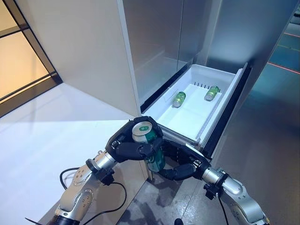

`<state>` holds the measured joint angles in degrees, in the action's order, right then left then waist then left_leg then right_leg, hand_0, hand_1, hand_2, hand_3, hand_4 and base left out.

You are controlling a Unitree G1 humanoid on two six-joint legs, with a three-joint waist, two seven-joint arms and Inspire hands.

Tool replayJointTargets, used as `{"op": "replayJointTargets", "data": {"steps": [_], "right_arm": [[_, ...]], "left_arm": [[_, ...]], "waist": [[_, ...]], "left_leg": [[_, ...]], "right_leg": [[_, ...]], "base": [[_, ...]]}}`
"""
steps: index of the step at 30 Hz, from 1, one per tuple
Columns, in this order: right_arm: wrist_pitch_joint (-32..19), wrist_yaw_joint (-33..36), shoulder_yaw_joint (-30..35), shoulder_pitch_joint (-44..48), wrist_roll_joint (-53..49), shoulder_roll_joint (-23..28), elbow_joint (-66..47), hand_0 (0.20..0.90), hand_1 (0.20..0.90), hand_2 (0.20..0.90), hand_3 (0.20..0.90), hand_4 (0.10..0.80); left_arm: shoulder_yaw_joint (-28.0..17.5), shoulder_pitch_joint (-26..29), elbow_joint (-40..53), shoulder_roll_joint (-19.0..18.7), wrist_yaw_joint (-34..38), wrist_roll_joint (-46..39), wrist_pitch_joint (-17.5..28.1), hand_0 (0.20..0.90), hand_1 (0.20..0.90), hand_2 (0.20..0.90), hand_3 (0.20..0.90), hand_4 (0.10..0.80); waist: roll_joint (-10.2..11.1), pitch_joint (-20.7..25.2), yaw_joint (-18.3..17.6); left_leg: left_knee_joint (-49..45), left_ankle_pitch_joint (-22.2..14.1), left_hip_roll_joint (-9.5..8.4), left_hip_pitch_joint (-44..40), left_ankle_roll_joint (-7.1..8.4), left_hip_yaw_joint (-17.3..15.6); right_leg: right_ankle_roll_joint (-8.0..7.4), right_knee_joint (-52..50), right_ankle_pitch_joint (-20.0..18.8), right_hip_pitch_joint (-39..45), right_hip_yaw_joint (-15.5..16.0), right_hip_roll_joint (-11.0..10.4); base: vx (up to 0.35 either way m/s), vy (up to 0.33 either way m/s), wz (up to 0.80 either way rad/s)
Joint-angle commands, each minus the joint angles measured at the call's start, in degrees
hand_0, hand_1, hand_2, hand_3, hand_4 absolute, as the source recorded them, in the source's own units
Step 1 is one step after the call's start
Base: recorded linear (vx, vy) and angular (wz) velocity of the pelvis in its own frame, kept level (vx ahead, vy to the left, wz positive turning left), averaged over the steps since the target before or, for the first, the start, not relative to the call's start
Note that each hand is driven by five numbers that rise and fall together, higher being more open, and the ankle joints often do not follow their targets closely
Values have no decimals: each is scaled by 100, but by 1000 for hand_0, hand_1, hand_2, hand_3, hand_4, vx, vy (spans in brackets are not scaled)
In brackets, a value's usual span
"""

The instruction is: Put drinks into fridge and close the fridge

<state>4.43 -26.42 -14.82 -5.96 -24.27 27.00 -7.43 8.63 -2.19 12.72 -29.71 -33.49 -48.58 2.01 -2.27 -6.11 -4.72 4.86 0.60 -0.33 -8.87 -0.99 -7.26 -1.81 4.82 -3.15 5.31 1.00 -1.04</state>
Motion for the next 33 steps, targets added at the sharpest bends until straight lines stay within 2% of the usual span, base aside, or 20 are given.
{"op": "replayJointTargets", "data": {"steps": [1,10,12,20,24,28,33], "right_arm": [[-295,-468,218,719,-760,-150,-830,900,900,900,900,800],[37,-890,-123,958,-1169,-42,-991,900,900,900,900,800],[107,-1024,-220,1038,-1054,6,-999,900,900,900,900,800],[126,-1164,-269,1416,-466,404,-999,900,900,900,900,800],[550,-1162,-154,1607,-1280,517,-941,900,900,900,900,800],[960,-1350,-204,1559,-1945,313,-946,900,900,900,900,800],[1020,-1369,-364,1488,-1957,194,-889,900,900,900,900,800]], "left_arm": [[41,667,430,183,-393,-350,626,300,300,300,200,100],[431,903,339,189,-279,-154,666,300,300,300,200,100],[510,969,282,146,-193,-10,832,300,300,300,200,100],[511,1169,232,-52,11,-137,876,300,300,300,200,100],[432,1200,234,-84,44,-254,882,300,300,300,200,100],[440,1160,199,-52,22,-184,859,300,300,300,200,100],[591,1190,123,-59,23,-254,915,300,300,300,200,100]], "waist": [[35,315,93],[81,321,150],[95,335,167],[158,364,219],[196,374,248],[199,373,271],[190,381,271]], "left_leg": [[-214,-453,-228,-22,-91,287],[-249,-468,-275,-5,-113,345],[-257,-464,-282,4,-105,356],[-252,-458,-295,1,-91,403],[-230,-448,-300,-8,-87,437],[-220,-438,-300,-9,-79,441],[-202,-419,-300,-6,-72,440]], "right_leg": [[-209,-634,680,-30,138,174],[-203,-609,664,-9,150,162],[-207,-593,655,-1,159,159],[-193,-545,635,42,184,159],[-196,-515,611,57,192,158],[-209,-488,595,68,214,152],[-231,-458,574,76,223,141]], "base": [[0,0,0],[0,0,0],[0,0,0],[-2,-4,2],[-9,-16,4],[-4,-6,2],[0,0,0]]}}
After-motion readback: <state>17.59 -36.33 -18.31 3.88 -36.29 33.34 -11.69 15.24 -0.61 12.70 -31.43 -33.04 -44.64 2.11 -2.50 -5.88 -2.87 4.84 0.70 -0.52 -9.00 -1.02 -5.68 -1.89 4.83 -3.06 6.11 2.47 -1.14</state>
